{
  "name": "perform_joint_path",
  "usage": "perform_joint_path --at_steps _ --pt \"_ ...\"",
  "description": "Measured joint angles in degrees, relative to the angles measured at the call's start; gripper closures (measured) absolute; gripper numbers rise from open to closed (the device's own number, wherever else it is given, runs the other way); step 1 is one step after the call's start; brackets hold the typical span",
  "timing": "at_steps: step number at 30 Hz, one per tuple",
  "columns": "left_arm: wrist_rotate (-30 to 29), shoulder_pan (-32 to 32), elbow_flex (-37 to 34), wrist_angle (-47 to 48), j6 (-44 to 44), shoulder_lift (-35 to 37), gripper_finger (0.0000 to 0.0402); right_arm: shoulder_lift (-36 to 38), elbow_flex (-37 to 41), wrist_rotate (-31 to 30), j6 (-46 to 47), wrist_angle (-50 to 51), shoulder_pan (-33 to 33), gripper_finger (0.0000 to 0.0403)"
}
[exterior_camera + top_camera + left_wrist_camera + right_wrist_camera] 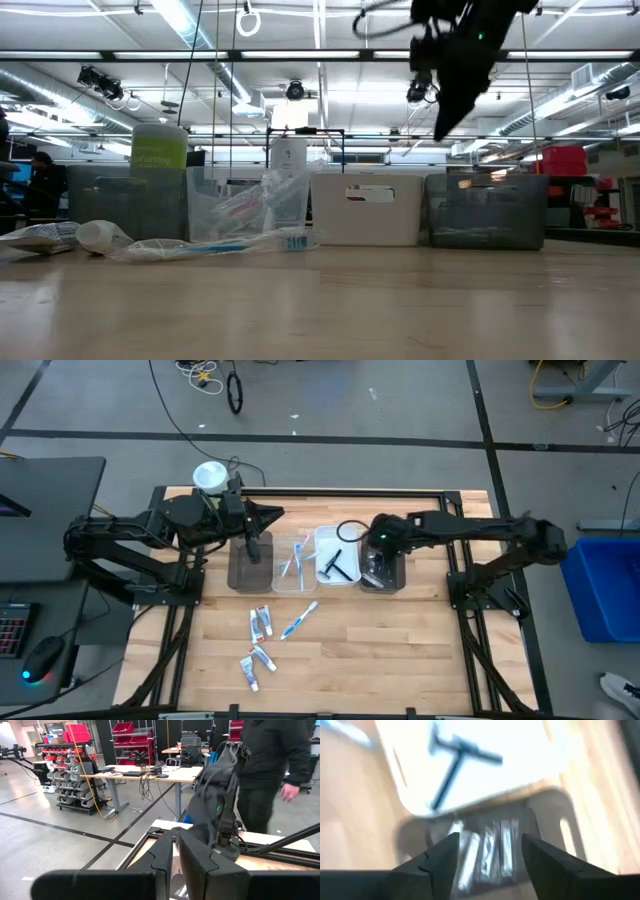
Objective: Pick & Place Travel size toiletries
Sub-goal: Put the blue toothbrush into the transparent bin
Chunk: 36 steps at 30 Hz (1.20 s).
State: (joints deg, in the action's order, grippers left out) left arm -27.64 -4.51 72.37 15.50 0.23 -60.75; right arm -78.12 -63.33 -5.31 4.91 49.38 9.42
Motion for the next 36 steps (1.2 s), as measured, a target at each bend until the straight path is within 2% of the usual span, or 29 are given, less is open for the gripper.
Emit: perform_joint_path --at_steps 7,16,25,36 --pt "0.0 0.02 0.01 0.01 0.0 0.0 0.0361 6.13 -0.02 -0.15 5.31 -7.75 -4.71 0.0251" --pt "0.02 0.01 -0.01 0.01 -0.41 0.0 0.0361 7.01 -0.02 -0.12 7.1 -21.98 -15.42 0.0321" --pt "0.26 0.0 -0.01 0.01 -0.57 0.0 0.0361 6.97 -0.04 0.01 8.09 -40.04 -21.23 0.0336" --pt "0.26 0.0 0.0 0.02 -1.38 0.0 0.0361 7.64 -0.04 -0.14 7.52 -41.82 -20.99 0.0339"
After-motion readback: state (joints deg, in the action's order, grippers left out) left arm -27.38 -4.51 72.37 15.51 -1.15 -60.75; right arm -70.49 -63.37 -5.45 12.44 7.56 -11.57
